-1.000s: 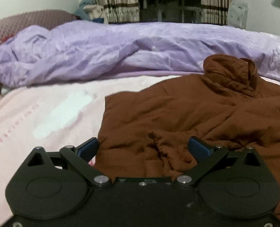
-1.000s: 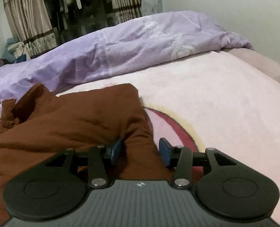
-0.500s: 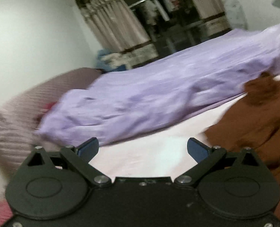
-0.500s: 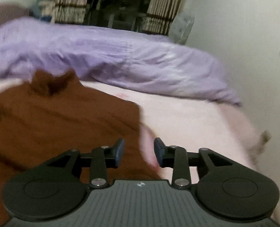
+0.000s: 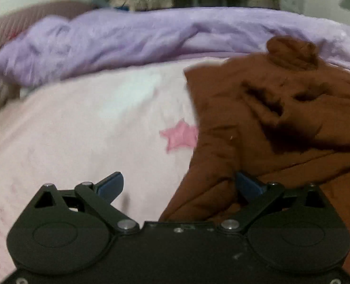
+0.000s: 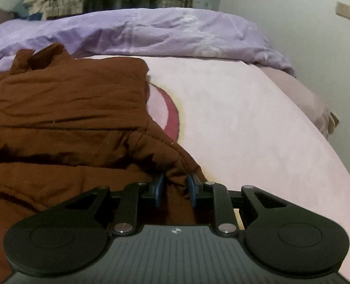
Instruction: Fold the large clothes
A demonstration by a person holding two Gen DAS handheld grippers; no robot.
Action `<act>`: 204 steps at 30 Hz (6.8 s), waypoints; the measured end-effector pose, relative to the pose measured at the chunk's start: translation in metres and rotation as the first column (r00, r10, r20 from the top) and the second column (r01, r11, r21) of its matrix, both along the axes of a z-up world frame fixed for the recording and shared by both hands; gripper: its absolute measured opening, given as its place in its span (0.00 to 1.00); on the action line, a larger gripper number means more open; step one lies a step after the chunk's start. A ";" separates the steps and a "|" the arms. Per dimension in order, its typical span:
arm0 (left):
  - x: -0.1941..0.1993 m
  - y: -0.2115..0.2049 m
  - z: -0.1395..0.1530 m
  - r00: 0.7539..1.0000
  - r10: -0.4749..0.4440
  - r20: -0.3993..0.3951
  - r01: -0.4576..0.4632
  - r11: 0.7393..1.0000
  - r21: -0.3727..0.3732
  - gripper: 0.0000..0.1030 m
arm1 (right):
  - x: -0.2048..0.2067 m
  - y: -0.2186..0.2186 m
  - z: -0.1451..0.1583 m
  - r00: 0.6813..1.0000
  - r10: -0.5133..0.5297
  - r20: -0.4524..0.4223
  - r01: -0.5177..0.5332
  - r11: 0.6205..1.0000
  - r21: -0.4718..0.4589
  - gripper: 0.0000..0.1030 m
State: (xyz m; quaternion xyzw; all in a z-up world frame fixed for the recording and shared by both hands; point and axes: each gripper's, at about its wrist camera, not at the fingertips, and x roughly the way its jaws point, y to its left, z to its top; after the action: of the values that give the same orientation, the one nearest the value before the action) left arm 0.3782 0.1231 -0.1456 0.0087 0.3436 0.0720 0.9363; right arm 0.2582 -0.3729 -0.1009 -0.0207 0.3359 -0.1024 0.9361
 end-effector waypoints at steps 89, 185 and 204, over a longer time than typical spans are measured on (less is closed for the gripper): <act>-0.168 -0.076 0.008 0.984 -0.081 -0.157 0.095 0.992 0.084 1.00 | -0.149 0.081 -0.003 0.979 0.199 0.050 -0.205 0.949 0.240 0.25; -0.010 -0.005 0.156 0.992 -0.064 0.110 0.087 0.972 -0.219 0.25 | -0.007 0.006 0.133 0.944 -0.164 0.287 0.048 0.927 0.372 0.22; 0.071 0.040 0.091 0.998 -0.057 0.029 0.061 0.981 -0.183 0.99 | 0.085 -0.037 0.057 0.967 -0.113 0.228 0.036 0.948 0.316 0.88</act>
State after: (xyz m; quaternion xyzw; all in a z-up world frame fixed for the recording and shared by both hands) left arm 0.4494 0.1627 -0.0550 -0.0684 0.3373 0.0121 0.9388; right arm 0.3435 -0.4100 -0.0438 0.1517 0.2310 -0.0856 0.9572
